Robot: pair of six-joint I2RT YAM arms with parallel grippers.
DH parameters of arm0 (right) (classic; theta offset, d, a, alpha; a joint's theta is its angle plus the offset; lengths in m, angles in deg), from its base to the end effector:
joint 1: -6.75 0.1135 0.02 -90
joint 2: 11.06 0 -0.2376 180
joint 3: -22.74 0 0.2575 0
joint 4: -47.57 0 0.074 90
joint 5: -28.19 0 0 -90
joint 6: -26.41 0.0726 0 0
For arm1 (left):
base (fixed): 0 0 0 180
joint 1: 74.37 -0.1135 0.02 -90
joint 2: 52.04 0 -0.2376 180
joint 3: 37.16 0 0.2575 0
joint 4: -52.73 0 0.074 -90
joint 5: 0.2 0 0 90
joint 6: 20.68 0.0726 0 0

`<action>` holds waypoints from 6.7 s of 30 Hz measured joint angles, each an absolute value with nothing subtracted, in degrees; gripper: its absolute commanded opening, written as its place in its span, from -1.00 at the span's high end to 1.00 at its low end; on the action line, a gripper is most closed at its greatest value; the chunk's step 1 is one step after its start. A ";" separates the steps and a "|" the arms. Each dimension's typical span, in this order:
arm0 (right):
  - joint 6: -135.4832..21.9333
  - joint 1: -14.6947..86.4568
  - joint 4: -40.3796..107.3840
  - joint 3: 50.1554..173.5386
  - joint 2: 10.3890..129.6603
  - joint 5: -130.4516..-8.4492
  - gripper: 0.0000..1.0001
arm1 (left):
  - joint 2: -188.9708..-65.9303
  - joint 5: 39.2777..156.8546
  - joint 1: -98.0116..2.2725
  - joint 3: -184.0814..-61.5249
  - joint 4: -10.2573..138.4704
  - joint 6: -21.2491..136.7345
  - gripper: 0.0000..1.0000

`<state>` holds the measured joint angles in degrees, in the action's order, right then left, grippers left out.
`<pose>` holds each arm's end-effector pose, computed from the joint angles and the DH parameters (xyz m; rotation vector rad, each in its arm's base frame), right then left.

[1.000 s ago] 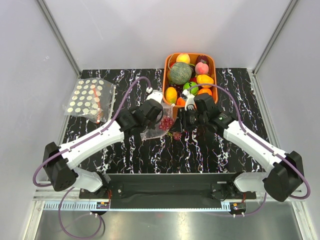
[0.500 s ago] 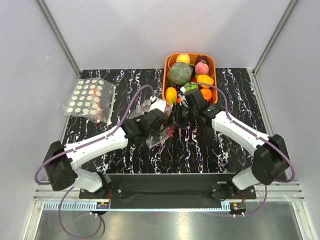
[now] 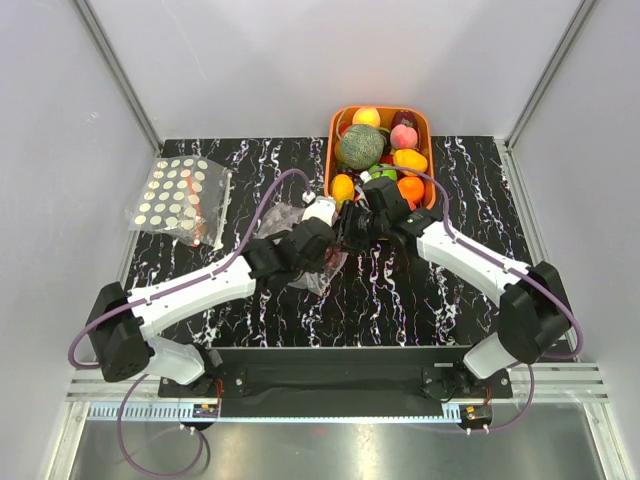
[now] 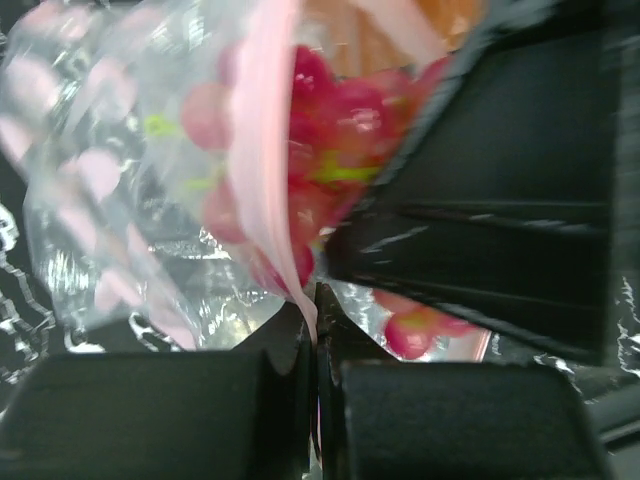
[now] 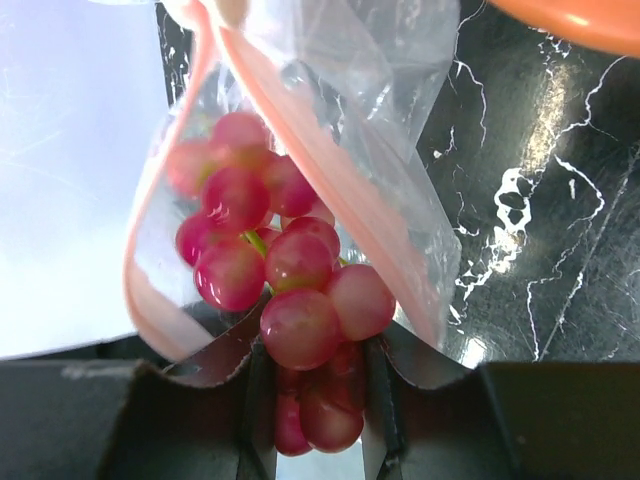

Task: Place the food in the zip-top bag and seal the zipper
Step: Place the fake fruit in the zipper food storage bag, then pick up the fake fruit from the bin, then place the fake fruit in the zipper food storage bag, then pick up the fake fruit from the bin.

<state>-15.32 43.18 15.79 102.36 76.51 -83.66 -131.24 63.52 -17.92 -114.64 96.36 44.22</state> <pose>0.2846 0.2436 0.2249 0.0326 2.5047 1.1443 0.2095 -0.2578 0.2402 0.4021 2.2350 -0.2066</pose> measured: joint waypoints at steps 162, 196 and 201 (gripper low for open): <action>-35.06 49.58 18.37 98.71 66.26 -67.46 -0.99 | -129.65 81.60 -31.91 -125.50 103.75 46.60 1.00; -39.51 34.68 -2.22 142.49 103.49 -63.44 -0.53 | -125.95 82.23 -34.53 -121.00 104.10 48.59 1.00; -39.06 34.55 -2.15 143.45 107.07 -63.50 -0.44 | -125.95 82.52 -34.53 -121.00 104.16 49.01 1.00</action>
<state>-39.06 34.55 -2.15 143.45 107.07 -63.50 -125.95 82.52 -34.53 -121.00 104.16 49.01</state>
